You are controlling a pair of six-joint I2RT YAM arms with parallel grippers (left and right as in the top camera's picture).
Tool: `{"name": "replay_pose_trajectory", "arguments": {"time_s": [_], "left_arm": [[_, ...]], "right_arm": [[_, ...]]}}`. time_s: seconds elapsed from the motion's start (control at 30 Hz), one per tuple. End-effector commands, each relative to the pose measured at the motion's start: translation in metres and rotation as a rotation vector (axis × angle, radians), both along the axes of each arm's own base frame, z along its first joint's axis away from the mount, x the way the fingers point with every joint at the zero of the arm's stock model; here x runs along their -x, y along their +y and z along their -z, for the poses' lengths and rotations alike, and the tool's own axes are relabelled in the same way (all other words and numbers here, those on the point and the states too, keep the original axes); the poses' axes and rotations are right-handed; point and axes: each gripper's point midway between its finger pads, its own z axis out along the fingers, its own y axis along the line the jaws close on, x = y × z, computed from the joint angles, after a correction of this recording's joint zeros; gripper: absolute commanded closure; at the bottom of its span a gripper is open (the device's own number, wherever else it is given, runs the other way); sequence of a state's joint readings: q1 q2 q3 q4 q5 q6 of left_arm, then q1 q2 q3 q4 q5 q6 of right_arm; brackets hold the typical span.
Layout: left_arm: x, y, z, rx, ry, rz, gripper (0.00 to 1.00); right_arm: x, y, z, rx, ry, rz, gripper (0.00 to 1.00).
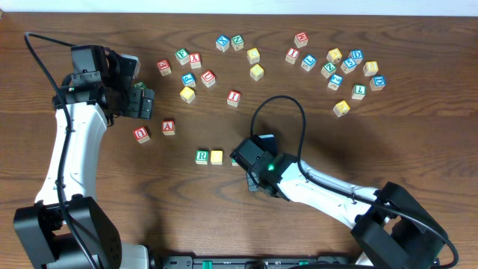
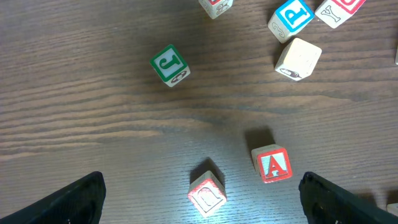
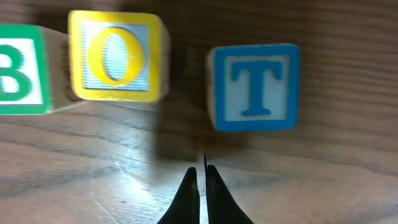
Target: Spell out ROBOT
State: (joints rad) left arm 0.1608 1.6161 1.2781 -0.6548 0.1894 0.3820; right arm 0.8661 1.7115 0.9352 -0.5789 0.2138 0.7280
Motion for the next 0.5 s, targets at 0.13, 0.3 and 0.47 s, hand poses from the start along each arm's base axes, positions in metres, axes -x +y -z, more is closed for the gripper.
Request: {"name": "replay_pose_trajectory", "arguments": {"time_s": [0.13,0.3,0.47], "left_arm": [[-0.0050,-0.0017,-0.0035,0.006,-0.009,0.012,0.02],[-0.0050,-0.0017,-0.0035,0.006,-0.009,0.012,0.03],[-0.0050,-0.0017,-0.0035,0.006,-0.009,0.012,0.02]], "right_arm": [[-0.0072,-0.0039,-0.0132,0.005,-0.052,0.066,0.99],[-0.0075,-0.0048,-0.0133,0.005,-0.054,0.081,0.99],[-0.0086,-0.0062,-0.0135,0.009,-0.059,0.088,0.99]]}}
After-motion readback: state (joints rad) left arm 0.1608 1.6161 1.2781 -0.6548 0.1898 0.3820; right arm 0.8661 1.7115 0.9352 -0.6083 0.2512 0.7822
